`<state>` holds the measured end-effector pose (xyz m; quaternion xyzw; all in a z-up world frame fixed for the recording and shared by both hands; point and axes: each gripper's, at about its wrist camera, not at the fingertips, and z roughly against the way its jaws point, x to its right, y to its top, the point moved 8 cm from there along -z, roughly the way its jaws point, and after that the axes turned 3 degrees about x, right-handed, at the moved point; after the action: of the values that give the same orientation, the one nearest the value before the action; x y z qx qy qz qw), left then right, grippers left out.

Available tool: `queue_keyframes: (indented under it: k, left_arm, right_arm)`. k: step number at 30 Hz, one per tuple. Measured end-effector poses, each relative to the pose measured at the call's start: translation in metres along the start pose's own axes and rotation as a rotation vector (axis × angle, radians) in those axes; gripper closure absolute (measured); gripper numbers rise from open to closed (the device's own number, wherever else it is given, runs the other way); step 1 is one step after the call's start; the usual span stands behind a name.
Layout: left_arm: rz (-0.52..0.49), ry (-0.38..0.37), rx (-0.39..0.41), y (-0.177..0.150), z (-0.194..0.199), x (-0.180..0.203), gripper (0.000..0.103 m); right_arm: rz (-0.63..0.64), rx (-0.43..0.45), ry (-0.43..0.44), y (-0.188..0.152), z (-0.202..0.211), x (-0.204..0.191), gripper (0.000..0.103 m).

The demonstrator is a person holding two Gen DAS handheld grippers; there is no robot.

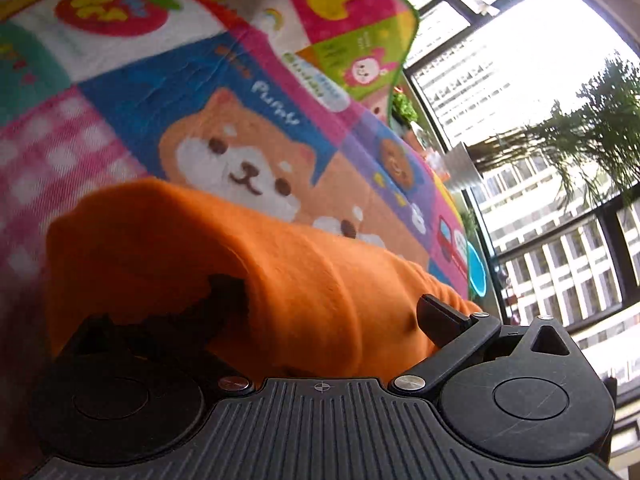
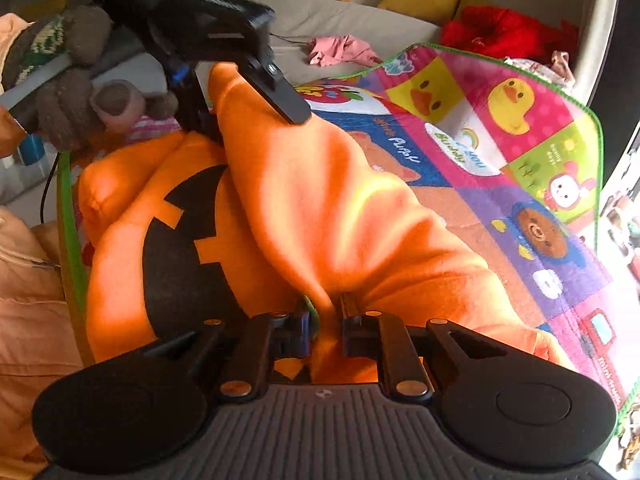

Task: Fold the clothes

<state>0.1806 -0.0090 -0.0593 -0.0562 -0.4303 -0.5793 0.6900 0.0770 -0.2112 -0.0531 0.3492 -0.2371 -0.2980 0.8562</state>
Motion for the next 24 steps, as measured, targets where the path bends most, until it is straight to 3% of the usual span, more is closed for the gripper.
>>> queue_keyframes:
  k: [1, 4, 6, 8, 10, 13, 16, 20, 24]
  left_arm:
    - [-0.006, 0.003, 0.002, 0.0, 0.001, -0.001, 0.005]
    - [-0.018, 0.0, 0.006, 0.0, 0.003, -0.005, 0.034]
    - [-0.024, -0.007, 0.009, 0.0, 0.006, -0.007, 0.047]
    - [-0.041, -0.009, 0.015, 0.0, 0.006, -0.005, 0.057]
    - [-0.059, -0.011, 0.021, 0.0, 0.007, -0.002, 0.061]
    - [-0.111, -0.004, 0.032, 0.001, 0.007, 0.004, 0.063]
    - [-0.126, -0.029, 0.034, 0.004, 0.006, 0.006, 0.067]
    - [-0.154, -0.039, 0.047, 0.019, -0.005, 0.006, 0.069]
    - [-0.173, -0.025, 0.065, 0.044, -0.024, 0.004, 0.074]
  right_arm:
    - [0.013, 0.003, -0.011, 0.0, 0.002, -0.001, 0.089]
    - [0.07, 0.028, -0.053, 0.008, 0.014, -0.005, 0.085]
    - [0.119, 0.063, -0.092, 0.019, 0.025, -0.008, 0.072]
    - [0.168, 0.101, -0.138, 0.031, 0.032, -0.009, 0.045]
    - [0.213, 0.098, -0.152, 0.038, 0.028, -0.012, 0.037]
    - [0.274, 0.023, -0.184, 0.03, 0.003, -0.01, 0.036]
    - [0.367, 0.012, -0.313, 0.021, -0.013, 0.006, 0.038]
    - [0.491, -0.009, -0.38, 0.011, -0.038, 0.017, 0.064]
    - [0.493, 0.014, -0.38, 0.026, -0.063, 0.034, 0.076]
